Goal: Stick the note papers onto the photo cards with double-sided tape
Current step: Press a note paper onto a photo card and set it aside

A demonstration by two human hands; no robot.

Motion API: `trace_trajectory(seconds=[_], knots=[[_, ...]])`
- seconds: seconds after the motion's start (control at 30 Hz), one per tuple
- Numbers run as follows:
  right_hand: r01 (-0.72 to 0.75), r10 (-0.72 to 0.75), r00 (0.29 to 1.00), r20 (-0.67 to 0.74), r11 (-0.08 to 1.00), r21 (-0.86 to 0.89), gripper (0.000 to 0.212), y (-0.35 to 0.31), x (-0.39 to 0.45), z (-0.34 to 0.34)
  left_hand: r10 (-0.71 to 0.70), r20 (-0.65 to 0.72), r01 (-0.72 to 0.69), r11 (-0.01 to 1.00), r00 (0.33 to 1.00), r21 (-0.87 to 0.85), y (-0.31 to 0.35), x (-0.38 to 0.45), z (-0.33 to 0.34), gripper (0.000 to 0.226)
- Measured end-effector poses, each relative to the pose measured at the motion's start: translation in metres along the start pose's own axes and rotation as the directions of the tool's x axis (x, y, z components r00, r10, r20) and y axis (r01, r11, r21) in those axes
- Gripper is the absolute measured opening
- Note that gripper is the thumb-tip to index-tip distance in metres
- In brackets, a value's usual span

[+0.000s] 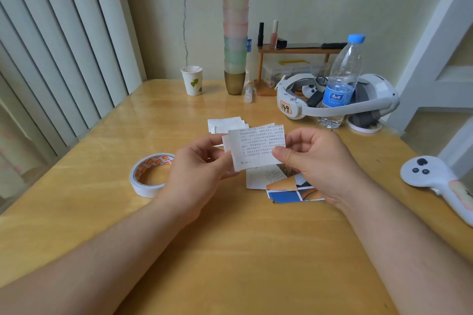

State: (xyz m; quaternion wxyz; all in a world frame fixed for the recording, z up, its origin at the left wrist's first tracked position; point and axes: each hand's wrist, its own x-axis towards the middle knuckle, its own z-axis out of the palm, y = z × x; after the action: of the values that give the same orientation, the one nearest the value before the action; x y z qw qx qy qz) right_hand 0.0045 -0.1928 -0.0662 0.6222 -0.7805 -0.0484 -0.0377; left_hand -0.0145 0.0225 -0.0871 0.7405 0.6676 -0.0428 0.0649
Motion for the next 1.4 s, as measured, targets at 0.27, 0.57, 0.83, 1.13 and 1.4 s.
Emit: trace_trajectory(seconds=[0.27,0.57,0.83,1.13,1.4], knots=[[-0.034,0.035,0.999,0.008,0.998,-0.054,0.005,0.0004,0.0004,0.0003,0.001,0.003,-0.001,1.0,1.0,0.031,-0.0009,0.0006,0.0,0.022],[-0.132,0.136,0.99,-0.022,0.984,0.12,0.01,0.0017,0.0037,0.0057,-0.012,0.033,0.013,1.0,0.999,-0.011,-0.0019,0.0002,0.0006,0.029],[-0.128,0.137,0.987,-0.081,0.986,0.107,0.013,0.0009,0.0028,0.0063,-0.015,0.047,0.015,1.0,0.999,0.003,-0.0029,0.0005,0.0001,0.017],[-0.135,0.147,0.983,-0.105,0.984,0.115,0.013,-0.0027,0.0012,0.0074,-0.059,0.094,0.063,0.997,0.994,-0.042,0.002,-0.0012,0.0023,0.025],[-0.134,0.148,0.98,-0.13,0.985,0.113,0.013,-0.0038,0.0001,0.0086,-0.072,0.073,0.073,0.997,0.995,-0.004,0.0026,-0.0016,0.0027,0.03]])
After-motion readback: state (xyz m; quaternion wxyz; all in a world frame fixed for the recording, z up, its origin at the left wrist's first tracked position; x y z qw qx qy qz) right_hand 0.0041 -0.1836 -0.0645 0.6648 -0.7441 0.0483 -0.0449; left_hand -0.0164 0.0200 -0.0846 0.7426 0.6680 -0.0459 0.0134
